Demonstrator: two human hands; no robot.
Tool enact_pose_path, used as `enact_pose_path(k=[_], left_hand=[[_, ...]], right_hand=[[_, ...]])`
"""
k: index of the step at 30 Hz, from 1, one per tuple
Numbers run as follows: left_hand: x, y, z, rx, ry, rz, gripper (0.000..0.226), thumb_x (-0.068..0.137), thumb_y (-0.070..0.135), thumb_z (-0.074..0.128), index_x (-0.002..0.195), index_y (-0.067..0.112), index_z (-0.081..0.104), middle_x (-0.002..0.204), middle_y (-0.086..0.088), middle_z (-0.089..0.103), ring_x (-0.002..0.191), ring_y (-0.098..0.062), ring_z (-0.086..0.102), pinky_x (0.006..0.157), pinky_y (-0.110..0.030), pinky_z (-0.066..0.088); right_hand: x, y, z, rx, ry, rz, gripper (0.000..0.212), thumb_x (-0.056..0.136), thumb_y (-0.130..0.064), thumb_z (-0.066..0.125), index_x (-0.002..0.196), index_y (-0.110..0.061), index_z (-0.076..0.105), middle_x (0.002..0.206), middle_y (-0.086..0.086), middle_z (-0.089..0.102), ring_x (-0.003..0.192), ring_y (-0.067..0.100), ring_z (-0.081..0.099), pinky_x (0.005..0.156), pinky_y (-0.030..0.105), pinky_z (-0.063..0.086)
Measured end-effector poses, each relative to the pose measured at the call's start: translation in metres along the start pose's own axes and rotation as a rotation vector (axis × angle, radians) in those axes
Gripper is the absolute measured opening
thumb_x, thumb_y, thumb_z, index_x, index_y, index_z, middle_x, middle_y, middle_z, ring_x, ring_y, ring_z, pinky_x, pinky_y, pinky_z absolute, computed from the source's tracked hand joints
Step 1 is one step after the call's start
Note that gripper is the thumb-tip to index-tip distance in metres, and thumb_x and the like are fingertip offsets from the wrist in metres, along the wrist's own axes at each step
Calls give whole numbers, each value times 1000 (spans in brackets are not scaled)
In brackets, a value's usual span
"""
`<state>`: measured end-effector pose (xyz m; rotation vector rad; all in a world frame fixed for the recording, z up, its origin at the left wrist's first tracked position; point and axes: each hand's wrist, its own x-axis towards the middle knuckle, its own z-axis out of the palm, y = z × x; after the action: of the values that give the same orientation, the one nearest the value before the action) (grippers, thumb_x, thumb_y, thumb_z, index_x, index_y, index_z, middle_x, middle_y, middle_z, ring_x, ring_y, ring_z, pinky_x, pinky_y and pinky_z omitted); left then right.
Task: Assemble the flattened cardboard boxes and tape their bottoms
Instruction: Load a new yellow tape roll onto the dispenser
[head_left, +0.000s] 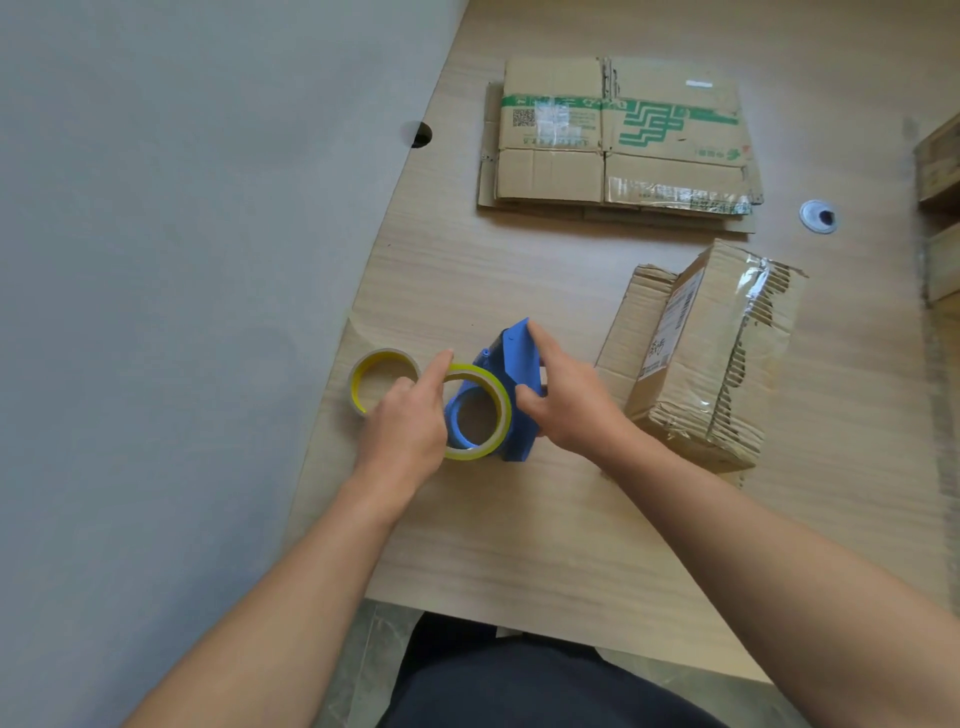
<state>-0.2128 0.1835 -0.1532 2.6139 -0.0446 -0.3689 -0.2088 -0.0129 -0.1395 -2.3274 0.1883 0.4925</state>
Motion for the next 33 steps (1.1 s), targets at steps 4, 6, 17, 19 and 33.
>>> enact_pose_path(k=[4,6,17,19,33], left_hand=[[-10,8,10,-415,68,-40,42,105,19,41,145,29,48,100,-5,68,92,-23,62,75,-25,39],[-14,11,11,-530,86,-24,40,105,20,42,142,32,50,91,3,67,82,-9,61,71,-20,40],[-23,5,11,-348,-127,213,46,98,29,41,142,33,52,122,0,67,107,-10,65,96,-30,49],[-25,5,12,-291,-131,215,47,97,33,39,143,33,51,127,-1,66,111,-20,65,97,-39,50],[-14,-1,6,-198,-85,260,40,103,20,46,142,25,53,134,-4,62,123,-21,56,101,-28,40]], right_hand=[[-5,6,-6,171,20,66,72,96,-24,61,155,-37,22,143,4,50,99,24,64,74,48,62],[-5,6,-8,194,5,61,72,96,-26,64,155,-38,24,144,2,49,100,23,65,69,46,63],[-5,14,-10,275,-23,25,66,95,-19,67,149,-40,36,138,1,49,94,9,65,57,35,62],[-4,16,-10,255,-26,8,66,95,-20,67,149,-40,36,137,1,49,94,9,65,56,35,62],[-11,23,-11,-30,-46,-110,59,96,-21,61,151,-30,40,130,5,52,110,23,58,88,43,55]])
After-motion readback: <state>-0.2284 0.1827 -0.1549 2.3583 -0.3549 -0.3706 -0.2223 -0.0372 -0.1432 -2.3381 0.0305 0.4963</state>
